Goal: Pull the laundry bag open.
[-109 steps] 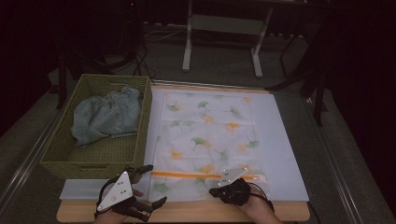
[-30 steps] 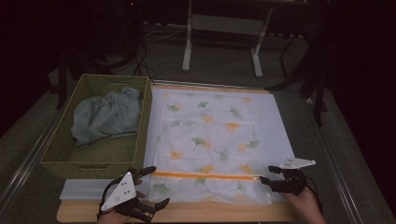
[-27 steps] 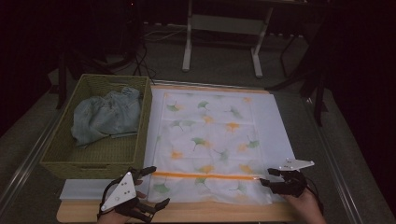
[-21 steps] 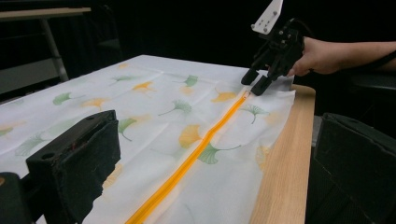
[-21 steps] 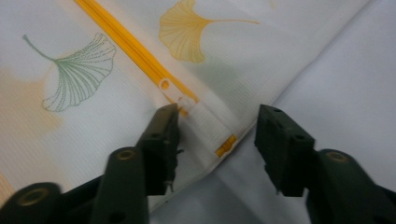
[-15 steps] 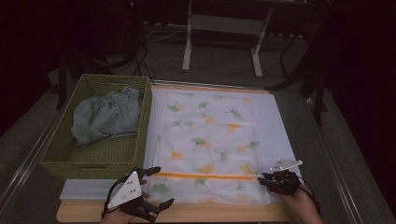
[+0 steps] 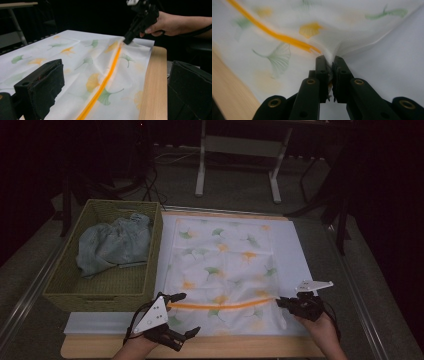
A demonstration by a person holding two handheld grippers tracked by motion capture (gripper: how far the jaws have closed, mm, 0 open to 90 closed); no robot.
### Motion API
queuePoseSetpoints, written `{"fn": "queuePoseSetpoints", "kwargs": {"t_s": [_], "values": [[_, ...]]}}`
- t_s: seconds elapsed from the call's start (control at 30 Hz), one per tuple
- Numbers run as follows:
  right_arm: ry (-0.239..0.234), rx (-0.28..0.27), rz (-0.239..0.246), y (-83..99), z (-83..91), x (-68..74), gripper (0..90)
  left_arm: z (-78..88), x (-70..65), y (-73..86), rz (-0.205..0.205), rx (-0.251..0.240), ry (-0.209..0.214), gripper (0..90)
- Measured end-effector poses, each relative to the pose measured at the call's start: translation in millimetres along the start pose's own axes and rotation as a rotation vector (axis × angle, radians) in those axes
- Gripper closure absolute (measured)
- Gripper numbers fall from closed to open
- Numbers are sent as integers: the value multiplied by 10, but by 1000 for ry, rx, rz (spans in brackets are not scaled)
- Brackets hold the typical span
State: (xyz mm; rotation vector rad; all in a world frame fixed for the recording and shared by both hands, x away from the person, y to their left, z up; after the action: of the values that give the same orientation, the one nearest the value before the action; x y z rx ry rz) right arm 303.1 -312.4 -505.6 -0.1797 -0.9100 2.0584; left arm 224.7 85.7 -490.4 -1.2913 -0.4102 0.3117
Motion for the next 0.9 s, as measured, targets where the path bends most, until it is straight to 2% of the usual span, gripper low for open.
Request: {"fn": "queuePoseSetpoints", "kwargs": {"t_s": [0.03, 0.07, 0.1, 0.17, 0.23, 0.3, 0.33, 0.53, 0.57, 0.63, 0.83, 0.9], "values": [[-4, -14, 4, -54, 31, 16, 838, 0, 0, 0, 0, 0, 0, 13], [-4, -27, 7, -106, 63, 41, 838, -42, 21, -27, 32, 26, 23, 14], [-4, -27, 7, -106, 63, 41, 838, -42, 21, -27, 32, 26, 23, 13], [-21, -62, 16, -253, 121, 107, 839, -86, 32, -61, 51, 29, 18, 13], [-33, -80, 26, -333, 141, 151, 838, -138, 69, -102, 70, 19, 33, 13], [-41, -90, 32, -397, 154, 192, 838, -157, 80, -113, 64, 28, 40, 13], [-53, -95, 34, -424, 160, 214, 838, -194, 85, -142, 46, 29, 64, 13], [-76, -110, 50, -555, 221, 270, 838, -314, 84, -236, 22, 44, 63, 14], [-79, -110, 50, -570, 233, 270, 838, -367, 85, -280, 4, 45, 70, 24], [-75, -119, 53, -595, 263, 270, 838, -393, 85, -302, -2, 43, 80, 45], [-123, -151, 52, -643, 363, 289, 837, -628, 28, -433, -48, 47, 122, 136], [-124, -151, 69, -654, 375, 312, 837, -669, 13, -450, -58, 54, 118, 155]]}}
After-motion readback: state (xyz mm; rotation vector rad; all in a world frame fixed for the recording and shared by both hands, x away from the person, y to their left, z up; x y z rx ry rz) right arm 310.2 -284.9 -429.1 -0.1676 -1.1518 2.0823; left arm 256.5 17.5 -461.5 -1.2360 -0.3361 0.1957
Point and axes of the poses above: each handheld gripper's, and its own axes: z roughly backward along the jaws, y roughly out of its underside, x roughly to its left, the point moved 3 cm from there along -z, roughly forward along the jaws, and after that the axes turned 6 degrees about -z, right-handed, at the moved point
